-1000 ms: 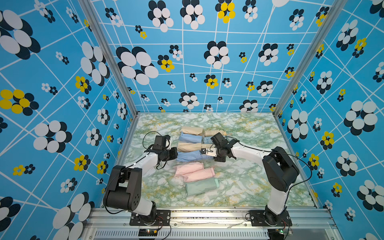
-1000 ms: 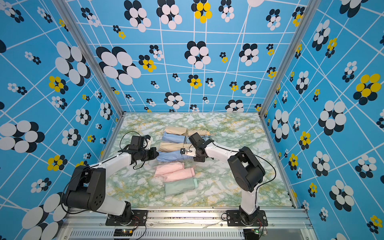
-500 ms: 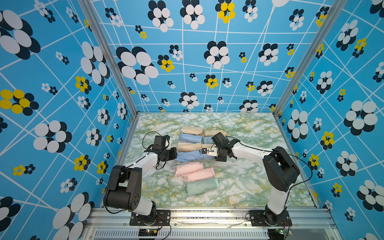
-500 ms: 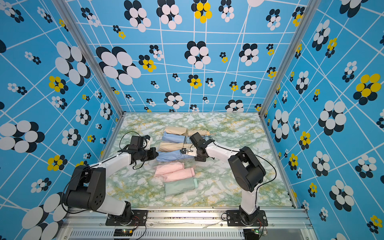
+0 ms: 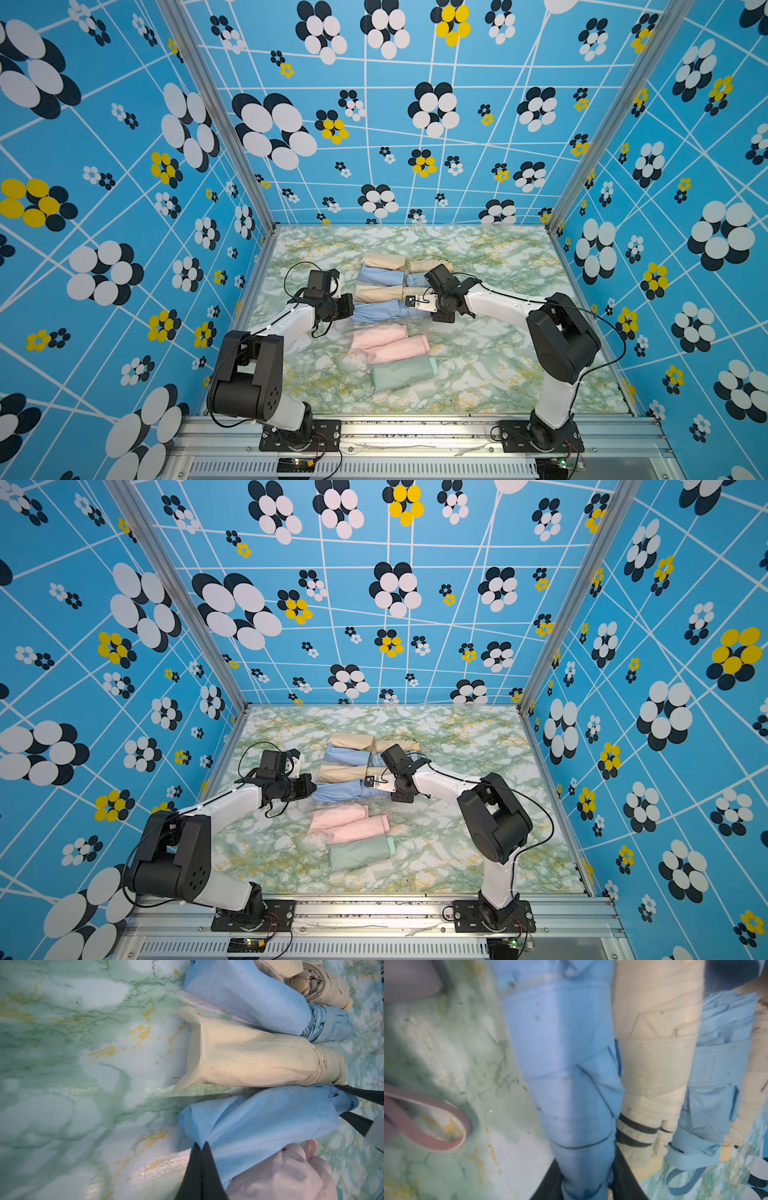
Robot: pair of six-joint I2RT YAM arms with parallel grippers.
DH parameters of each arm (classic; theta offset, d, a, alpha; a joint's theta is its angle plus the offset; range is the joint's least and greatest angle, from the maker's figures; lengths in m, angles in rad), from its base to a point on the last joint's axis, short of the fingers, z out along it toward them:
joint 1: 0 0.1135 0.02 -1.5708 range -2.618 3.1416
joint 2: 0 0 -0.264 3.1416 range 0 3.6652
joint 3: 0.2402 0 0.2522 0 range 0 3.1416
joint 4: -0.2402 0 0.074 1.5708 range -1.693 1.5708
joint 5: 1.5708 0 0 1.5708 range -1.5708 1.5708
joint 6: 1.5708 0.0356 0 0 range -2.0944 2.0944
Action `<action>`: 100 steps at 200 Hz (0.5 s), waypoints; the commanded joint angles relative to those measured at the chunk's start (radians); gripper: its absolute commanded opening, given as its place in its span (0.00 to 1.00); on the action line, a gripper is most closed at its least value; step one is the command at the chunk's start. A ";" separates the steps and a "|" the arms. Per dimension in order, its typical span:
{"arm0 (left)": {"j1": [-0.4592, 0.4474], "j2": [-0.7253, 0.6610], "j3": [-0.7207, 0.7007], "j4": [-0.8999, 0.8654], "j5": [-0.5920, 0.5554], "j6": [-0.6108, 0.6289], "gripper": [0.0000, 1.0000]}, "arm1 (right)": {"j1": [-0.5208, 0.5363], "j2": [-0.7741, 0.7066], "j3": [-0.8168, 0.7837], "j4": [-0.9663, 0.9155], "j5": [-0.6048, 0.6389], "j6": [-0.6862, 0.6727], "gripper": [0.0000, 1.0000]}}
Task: Take umbrellas out of sleeves
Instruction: Take out the umbrella from the umbrella sleeve.
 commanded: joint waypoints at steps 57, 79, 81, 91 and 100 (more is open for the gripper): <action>0.011 0.010 0.024 -0.014 -0.006 0.016 0.00 | -0.038 0.001 -0.033 -0.118 0.038 -0.005 0.00; 0.011 0.012 0.025 -0.011 -0.004 0.014 0.00 | -0.040 0.000 -0.033 -0.125 0.042 -0.005 0.00; 0.011 0.012 0.025 -0.011 -0.003 0.014 0.00 | -0.041 0.000 -0.034 -0.124 0.042 -0.005 0.00; 0.011 0.012 0.026 -0.011 -0.003 0.012 0.00 | -0.041 0.000 -0.032 -0.128 0.046 -0.005 0.00; 0.011 0.012 0.025 -0.011 -0.002 0.013 0.00 | -0.042 0.000 -0.031 -0.133 0.047 -0.005 0.00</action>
